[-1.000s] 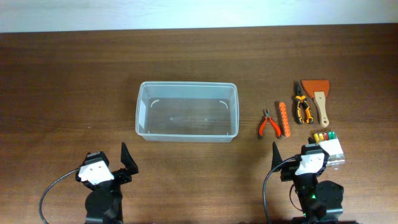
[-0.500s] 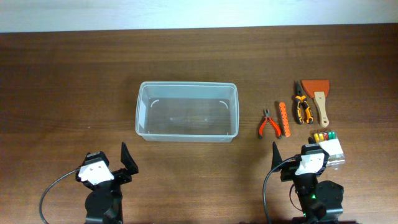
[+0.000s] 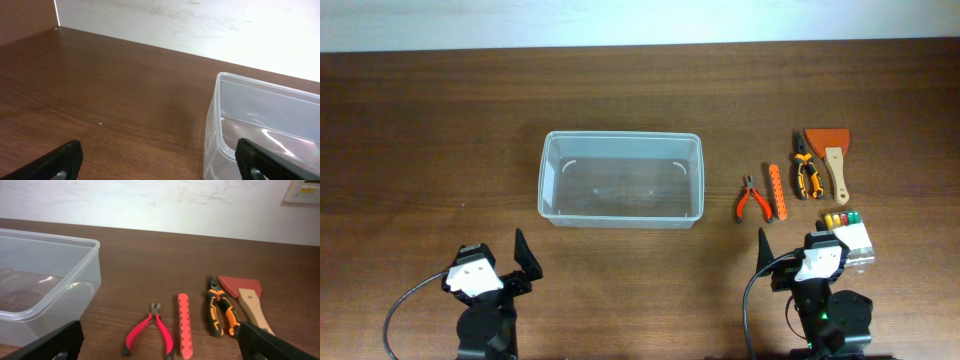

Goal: Pack container

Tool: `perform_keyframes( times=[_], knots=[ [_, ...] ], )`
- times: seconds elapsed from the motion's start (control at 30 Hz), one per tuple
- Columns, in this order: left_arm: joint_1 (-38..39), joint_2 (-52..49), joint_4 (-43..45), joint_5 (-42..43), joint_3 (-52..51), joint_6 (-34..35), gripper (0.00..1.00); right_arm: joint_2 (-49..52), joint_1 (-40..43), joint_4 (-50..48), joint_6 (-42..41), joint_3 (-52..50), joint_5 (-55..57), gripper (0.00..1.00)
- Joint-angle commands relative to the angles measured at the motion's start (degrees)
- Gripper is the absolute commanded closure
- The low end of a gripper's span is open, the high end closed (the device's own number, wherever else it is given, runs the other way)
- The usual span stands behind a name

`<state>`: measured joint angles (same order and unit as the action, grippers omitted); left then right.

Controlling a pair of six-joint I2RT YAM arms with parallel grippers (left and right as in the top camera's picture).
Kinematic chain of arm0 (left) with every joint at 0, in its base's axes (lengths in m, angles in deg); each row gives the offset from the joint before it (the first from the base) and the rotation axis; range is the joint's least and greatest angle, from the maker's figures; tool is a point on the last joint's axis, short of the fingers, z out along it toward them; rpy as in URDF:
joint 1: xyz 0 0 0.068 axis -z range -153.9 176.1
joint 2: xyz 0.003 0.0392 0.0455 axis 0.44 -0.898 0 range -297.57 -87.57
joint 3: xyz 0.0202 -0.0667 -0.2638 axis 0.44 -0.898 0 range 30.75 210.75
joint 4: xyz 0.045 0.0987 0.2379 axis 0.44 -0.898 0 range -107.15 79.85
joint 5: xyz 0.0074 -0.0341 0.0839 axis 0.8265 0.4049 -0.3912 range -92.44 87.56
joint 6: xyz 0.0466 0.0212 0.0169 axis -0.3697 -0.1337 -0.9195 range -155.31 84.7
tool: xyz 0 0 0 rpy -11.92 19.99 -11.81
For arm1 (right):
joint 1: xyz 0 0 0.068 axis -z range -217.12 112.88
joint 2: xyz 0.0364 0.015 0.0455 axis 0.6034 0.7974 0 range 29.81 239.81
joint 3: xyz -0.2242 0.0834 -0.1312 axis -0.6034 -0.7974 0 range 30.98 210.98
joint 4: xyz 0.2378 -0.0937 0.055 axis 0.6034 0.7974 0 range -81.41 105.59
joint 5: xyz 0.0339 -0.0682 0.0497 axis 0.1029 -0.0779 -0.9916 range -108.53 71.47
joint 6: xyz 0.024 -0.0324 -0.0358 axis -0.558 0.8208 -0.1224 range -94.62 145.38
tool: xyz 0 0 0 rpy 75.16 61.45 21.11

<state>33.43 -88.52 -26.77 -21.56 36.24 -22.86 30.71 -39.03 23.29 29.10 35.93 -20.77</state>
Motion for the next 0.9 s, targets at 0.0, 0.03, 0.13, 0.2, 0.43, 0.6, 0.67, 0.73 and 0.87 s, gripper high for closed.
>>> perform_keyframes(
  times=[0.0, 0.03, 0.13, 0.2, 0.43, 0.6, 0.67, 0.73, 0.87],
  knots=[
    [0.17, 0.24, -0.09, -0.2, -0.17, -0.5, 0.01, -0.59, 0.44, -0.68, 0.48, -0.44, 2.67, 0.01],
    [0.17, 0.24, -0.09, -0.2, -0.17, -0.5, 0.01, -0.59, 0.44, -0.76, -0.17, -0.44, 2.43, 0.01],
    [0.17, 0.24, -0.09, -0.2, -0.17, -0.5, 0.01, -0.55, 0.44, -1.64, -3.15, -0.42, 2.89, 0.01],
    [0.17, 0.24, -0.09, -0.2, -0.17, -0.5, 0.01, -0.09, 0.44, -4.17, -4.74, 0.09, 4.46, 0.01],
    [0.17, 0.24, -0.09, -0.2, -0.17, -0.5, 0.01, 14.25, 0.44, -9.64, -4.37, 10.19, 11.26, 0.01],
    [0.17, 0.24, -0.09, -0.2, -0.17, -0.5, 0.01, 35.19, 0.44, 3.39, -4.17, 31.34, 11.32, 0.01],
    [0.17, 0.24, -0.09, -0.2, -0.17, -0.5, 0.01, 43.15, 0.44, 10.86, -4.17, 41.9, 11.32, 0.01],
    [0.17, 0.24, -0.09, -0.2, -0.17, -0.5, 0.01, 51.39, 0.44, 20.65, -4.17, 53.53, 11.28, 0.01],
    [0.17, 0.24, -0.09, -0.2, -0.17, -0.5, 0.01, 65.13, 0.44, 38.97, -4.17, 72.11, 8.85, 0.01]
  ],
)
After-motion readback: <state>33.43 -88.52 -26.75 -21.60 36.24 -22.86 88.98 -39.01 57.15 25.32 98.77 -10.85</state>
